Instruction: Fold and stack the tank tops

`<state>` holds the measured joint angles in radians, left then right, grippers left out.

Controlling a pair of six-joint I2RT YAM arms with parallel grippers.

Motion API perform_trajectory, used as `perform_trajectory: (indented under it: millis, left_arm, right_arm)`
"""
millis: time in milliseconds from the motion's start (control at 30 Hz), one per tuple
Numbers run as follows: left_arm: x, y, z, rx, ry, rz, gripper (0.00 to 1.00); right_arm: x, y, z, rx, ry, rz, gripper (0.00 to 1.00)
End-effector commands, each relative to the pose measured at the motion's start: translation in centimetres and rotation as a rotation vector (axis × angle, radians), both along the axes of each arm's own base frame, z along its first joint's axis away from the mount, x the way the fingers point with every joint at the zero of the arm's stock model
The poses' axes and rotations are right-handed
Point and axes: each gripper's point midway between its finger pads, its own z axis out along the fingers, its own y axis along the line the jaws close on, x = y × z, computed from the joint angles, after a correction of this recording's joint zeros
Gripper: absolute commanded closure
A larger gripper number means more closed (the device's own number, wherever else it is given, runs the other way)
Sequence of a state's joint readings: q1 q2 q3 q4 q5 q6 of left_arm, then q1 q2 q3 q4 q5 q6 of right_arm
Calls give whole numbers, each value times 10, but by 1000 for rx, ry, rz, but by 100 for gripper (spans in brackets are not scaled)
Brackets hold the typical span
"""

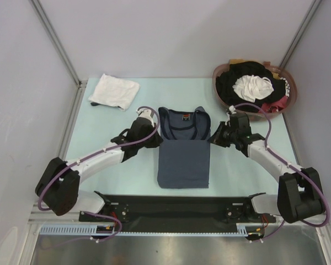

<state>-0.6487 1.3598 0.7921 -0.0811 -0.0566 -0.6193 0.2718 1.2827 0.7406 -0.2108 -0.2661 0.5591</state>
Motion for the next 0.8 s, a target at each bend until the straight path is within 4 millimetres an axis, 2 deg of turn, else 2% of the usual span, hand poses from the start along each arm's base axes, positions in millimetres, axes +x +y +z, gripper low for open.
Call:
perform_trajectory:
  millis: [0,300,433,700,733,767]
  left_arm:
    - [19,-8,17,-10,-55,-18,100]
    - [36,-14,12,-14,-50,-19,99]
    - [42,-15,11,-14,-57,-16,100]
    - [56,-19,-2,3,-34,-15,100]
    - [58,-17,-3,9,-32,-7,100]
    - [58,-17,-7,15,-27,-7,99]
  right_arm:
    - [21,1,17,2,-61,4,100]
    - [35,-5,19,-10,-76,-18,100]
    - [41,-8,14,-13,-69,-28,100]
    - [61,-9,10,-15,-74,-44,100]
    - [62,-9,9,-14,-75,-45,97]
    - [63,-9,5,-18,-66,-45,90]
